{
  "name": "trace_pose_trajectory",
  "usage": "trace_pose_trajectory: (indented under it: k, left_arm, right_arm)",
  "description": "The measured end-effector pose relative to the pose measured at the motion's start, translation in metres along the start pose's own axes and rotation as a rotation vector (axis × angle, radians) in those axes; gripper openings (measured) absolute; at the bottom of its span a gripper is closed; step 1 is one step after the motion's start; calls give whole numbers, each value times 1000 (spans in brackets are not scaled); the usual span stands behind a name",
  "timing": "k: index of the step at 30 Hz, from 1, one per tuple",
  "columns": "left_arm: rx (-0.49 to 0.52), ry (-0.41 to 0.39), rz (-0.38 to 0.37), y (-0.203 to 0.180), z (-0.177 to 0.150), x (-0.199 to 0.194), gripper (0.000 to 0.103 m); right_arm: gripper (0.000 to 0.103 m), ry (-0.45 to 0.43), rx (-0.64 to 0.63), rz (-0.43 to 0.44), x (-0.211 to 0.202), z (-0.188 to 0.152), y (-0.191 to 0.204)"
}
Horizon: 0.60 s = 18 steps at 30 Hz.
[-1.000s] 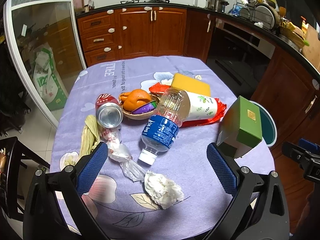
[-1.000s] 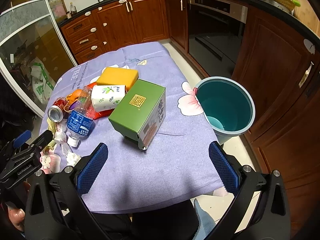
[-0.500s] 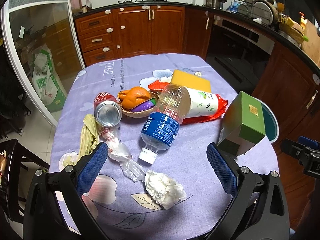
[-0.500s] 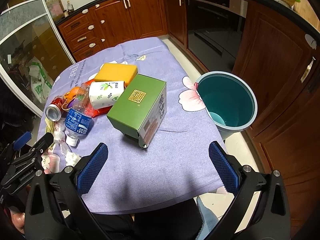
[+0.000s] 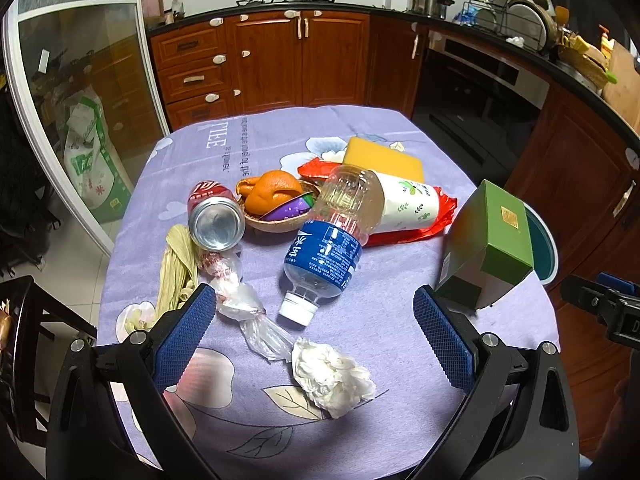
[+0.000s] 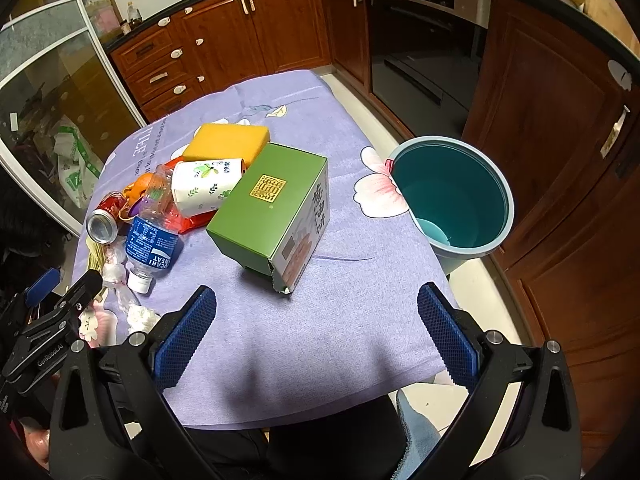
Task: Collect trash
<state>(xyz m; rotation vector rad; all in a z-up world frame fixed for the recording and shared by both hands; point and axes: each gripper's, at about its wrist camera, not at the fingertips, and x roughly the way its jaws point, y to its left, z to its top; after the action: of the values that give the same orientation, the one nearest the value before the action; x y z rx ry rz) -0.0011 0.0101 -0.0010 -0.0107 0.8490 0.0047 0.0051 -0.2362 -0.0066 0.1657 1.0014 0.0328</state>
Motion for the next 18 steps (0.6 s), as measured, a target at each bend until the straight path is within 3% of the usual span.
trace_pose_trajectory:
  k: [18]
  left_arm:
    - [-37, 24, -36, 37, -3, 20, 99]
  right_arm:
    - [97, 30, 21, -30, 19, 17, 11]
